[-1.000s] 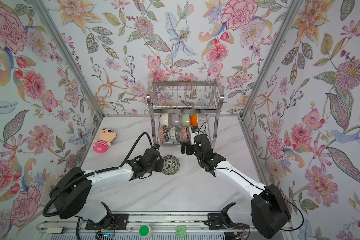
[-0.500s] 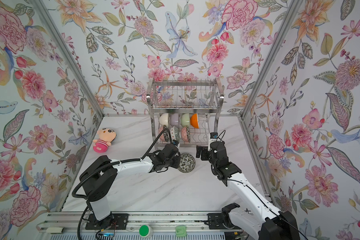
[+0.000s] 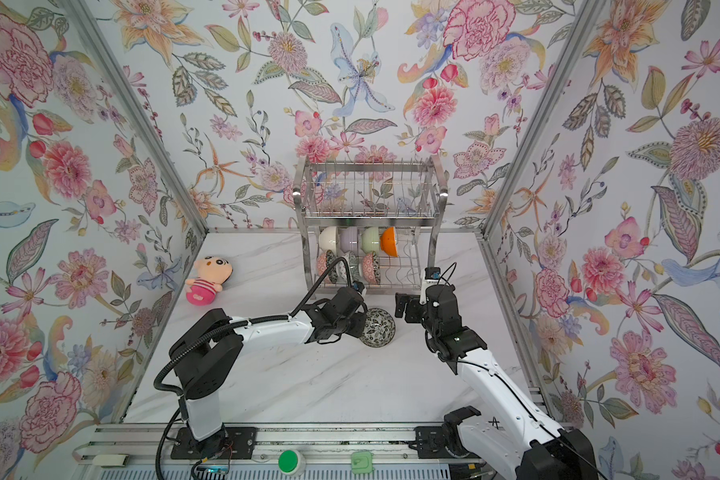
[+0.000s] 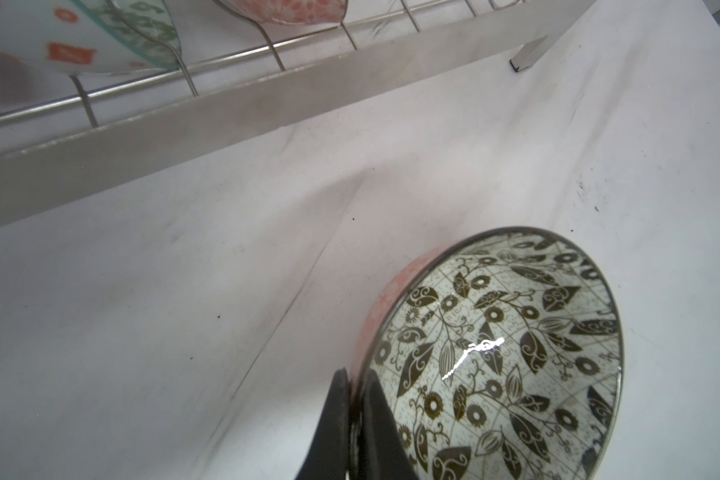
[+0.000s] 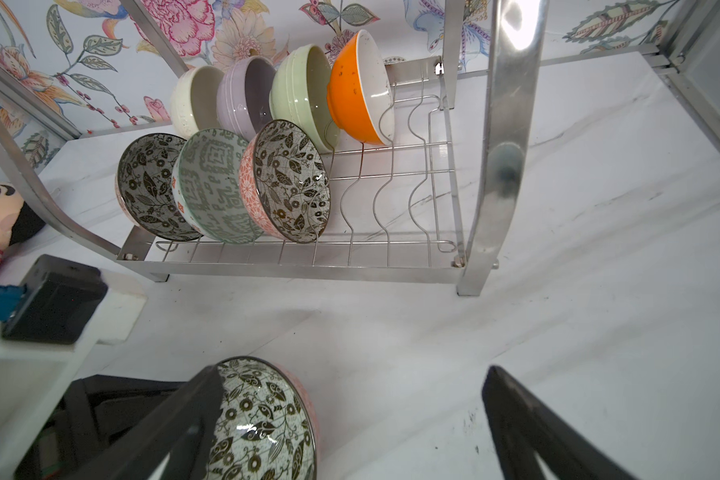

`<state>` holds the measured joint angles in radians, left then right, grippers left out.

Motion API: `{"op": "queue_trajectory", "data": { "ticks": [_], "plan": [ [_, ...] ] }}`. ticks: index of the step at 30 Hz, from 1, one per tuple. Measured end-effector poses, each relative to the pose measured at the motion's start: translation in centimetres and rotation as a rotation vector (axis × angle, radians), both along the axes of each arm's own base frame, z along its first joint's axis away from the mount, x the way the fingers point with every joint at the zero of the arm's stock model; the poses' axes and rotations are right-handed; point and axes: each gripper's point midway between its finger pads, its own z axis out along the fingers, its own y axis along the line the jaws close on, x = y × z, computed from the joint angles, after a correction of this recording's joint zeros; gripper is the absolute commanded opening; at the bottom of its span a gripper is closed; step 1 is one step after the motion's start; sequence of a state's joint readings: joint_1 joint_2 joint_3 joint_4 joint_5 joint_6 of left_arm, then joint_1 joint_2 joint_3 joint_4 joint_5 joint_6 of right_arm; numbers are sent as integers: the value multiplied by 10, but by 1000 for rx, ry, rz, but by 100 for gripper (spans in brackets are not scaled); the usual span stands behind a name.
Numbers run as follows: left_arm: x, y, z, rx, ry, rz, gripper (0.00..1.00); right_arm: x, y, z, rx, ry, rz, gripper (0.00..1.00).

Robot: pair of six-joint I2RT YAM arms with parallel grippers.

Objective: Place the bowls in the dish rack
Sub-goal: 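Lift the bowl with the left gripper while the right gripper moves toward it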

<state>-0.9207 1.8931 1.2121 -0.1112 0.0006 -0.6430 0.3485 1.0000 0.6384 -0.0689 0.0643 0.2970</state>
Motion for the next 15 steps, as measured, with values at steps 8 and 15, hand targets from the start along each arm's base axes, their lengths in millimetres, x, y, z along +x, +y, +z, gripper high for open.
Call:
{"op": "queue_trajectory", "data": {
  "ticks": [8, 15],
  "plan": [
    [3, -10, 10, -47, -8, -10, 18, -2, 5, -1, 27, 11, 21, 99],
    [3, -11, 11, -53, -7, -9, 26, -5, 6, -9, 34, 33, 31, 99]
  ]
}}
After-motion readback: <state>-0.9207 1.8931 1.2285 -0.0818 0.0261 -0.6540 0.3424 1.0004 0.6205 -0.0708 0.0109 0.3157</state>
